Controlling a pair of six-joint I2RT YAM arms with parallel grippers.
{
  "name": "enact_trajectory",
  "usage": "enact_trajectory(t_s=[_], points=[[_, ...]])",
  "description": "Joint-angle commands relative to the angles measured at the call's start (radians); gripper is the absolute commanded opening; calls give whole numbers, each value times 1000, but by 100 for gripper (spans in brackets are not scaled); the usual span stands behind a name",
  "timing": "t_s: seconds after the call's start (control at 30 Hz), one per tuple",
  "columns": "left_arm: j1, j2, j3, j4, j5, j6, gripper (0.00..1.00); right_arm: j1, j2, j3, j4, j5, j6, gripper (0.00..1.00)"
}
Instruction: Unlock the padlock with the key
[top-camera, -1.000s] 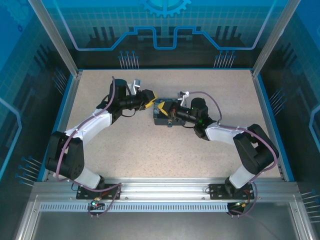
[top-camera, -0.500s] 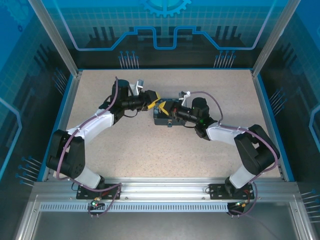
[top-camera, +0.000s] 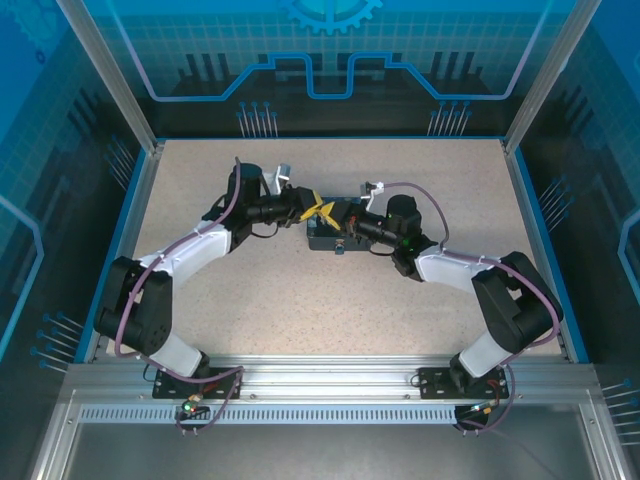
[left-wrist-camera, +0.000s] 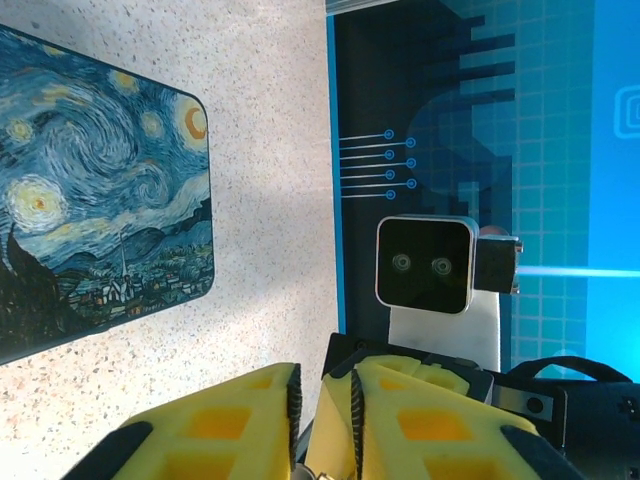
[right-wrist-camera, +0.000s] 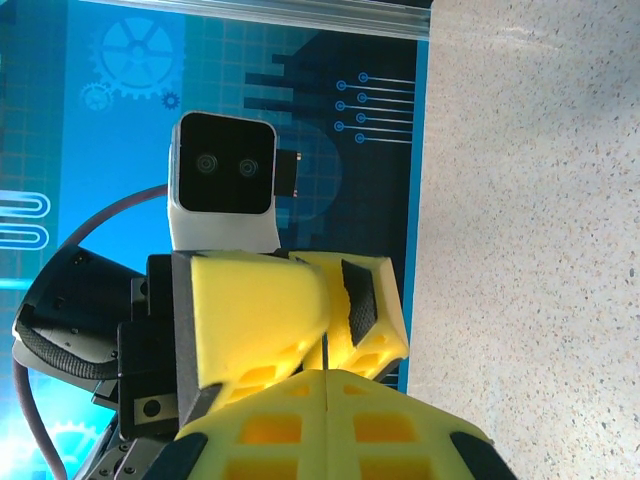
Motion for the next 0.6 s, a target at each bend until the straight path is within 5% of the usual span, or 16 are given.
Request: enact_trajectory(t_s=[0.0, 0.37, 0.5, 0.57], points=[[-12, 12, -25, 48, 31, -21, 18, -10, -1, 1, 0, 4, -14, 0], [-16, 17, -37, 76, 20, -41, 0, -16, -15, -20, -1, 11, -14, 0], [-16, 0, -61, 106, -28, -72, 0, -33, -62, -64, -22, 37, -24, 54], [-16, -8, -74, 131, -55, -98, 0, -39, -89, -81, -44, 50, -36, 66]])
